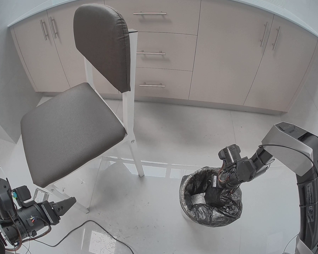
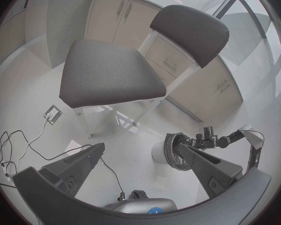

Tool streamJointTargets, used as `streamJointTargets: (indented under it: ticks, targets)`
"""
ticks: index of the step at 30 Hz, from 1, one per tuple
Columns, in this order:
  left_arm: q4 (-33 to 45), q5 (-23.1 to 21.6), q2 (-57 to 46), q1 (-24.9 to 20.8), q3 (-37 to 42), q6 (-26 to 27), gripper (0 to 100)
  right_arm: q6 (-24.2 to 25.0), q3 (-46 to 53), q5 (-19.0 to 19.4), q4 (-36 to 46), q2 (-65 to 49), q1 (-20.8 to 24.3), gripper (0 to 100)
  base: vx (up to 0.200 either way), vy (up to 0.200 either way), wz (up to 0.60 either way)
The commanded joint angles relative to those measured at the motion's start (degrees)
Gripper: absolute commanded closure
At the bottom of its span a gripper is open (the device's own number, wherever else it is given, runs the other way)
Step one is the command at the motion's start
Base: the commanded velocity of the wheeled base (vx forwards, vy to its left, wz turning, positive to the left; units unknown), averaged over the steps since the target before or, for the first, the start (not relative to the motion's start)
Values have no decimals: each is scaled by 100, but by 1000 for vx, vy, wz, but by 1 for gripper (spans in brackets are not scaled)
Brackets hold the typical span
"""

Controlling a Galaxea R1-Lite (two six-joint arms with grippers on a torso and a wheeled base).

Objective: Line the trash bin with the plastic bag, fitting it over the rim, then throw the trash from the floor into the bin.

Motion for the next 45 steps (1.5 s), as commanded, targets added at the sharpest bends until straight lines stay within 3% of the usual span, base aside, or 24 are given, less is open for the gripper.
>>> streamJointTargets:
  ticks: [1, 9, 12, 13, 14, 17, 18, 20, 25, 30, 35, 39, 40, 45]
  targets:
    - [-3, 1, 26, 2, 1, 0, 0, 12, 68, 12, 15, -89, -29, 100, 0, 0, 0]
    - [-47, 45, -229, 11, -78, -18, 0, 108, 560, 311, 67, -1811, -20, 100, 0, 0, 0]
    - [137, 71, -1108, 46, -280, 88, 0, 108, 631, 434, 577, -3209, 86, 100, 0, 0, 0]
    - [137, 71, -1108, 46, -280, 88, 0, 108, 631, 434, 577, -3209, 86, 100, 0, 0, 0]
    - [603, 71, -1837, 46, -509, 307, 0, 65, 578, 425, 1148, -4052, 138, 100, 0, 0, 0]
    - [1588, 80, -2708, 55, -922, 668, 0, 29, 552, 364, 1614, -4905, 147, 100, 0, 0, 0]
    - [2475, 115, -3349, 55, -1264, 826, 0, -41, 596, 311, 1808, -5485, 86, 100, 0, 0, 0]
    - [3468, 185, -4123, 55, -1616, 879, 0, -146, 675, 188, 1957, -6197, -55, 100, 0, 0, 0]
    - [4629, 317, -5265, 371, -1695, 1081, 0, -384, 991, -357, 2054, -7612, -521, 100, 0, 0, 0]
    - [4699, 335, -5590, 978, -1317, 1757, 0, -841, 1545, -805, 2054, -8842, -872, 100, 0, 0, 0]
    - [4690, 335, -6074, 1778, -878, 1854, 0, -955, 2098, -744, 2054, -9941, -1171, 100, 0, 0, 0]
    - [4664, 423, -6381, 1962, -526, 1968, 0, -1052, 2441, -691, 2062, -10609, -1057, 100, 0, 0, 0]
    - [4611, 616, -6355, 1962, -377, 2162, 0, -1201, 2599, -656, 2062, -10899, -1057, 100, 0, 0, 0]
    - [3820, 757, -6390, 1945, 19, 2724, 0, -1632, 3136, -594, 2054, -11875, -1101, 100, 0, 0, 0]
